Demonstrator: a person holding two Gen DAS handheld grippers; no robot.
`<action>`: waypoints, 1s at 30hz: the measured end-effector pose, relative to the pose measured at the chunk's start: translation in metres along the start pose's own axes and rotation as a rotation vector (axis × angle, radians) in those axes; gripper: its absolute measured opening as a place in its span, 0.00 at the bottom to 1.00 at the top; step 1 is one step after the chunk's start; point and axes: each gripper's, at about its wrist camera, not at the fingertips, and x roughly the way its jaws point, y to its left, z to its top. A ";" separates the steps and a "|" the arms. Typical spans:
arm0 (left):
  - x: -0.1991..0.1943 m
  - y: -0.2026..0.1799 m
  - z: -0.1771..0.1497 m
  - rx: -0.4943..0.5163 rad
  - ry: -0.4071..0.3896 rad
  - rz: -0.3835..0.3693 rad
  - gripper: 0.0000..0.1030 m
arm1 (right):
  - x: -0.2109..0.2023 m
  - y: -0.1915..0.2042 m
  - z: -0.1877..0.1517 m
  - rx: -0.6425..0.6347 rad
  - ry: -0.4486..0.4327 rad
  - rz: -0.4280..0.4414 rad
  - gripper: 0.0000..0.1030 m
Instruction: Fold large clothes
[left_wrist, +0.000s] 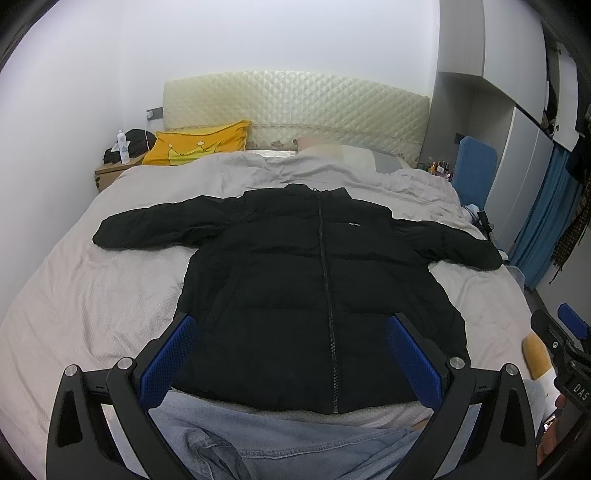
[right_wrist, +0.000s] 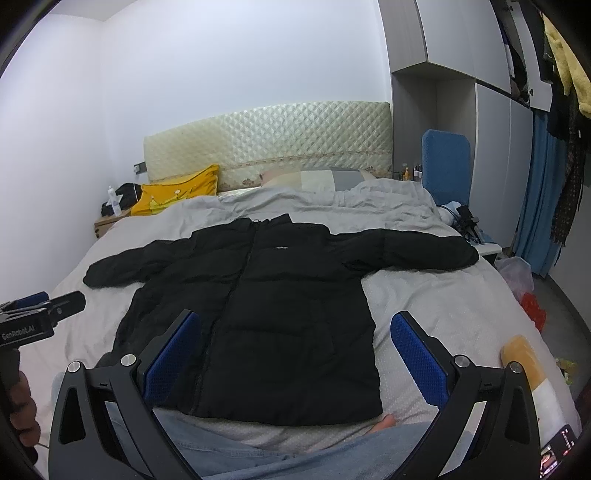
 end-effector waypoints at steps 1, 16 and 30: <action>0.000 0.001 0.001 -0.001 0.001 0.000 1.00 | 0.000 0.000 0.000 -0.001 0.000 0.000 1.00; 0.008 0.002 0.000 0.000 0.014 -0.004 1.00 | 0.007 0.002 -0.002 0.001 0.014 -0.007 1.00; 0.033 0.002 0.014 0.010 0.032 -0.043 1.00 | 0.027 -0.007 0.000 0.016 0.041 -0.013 1.00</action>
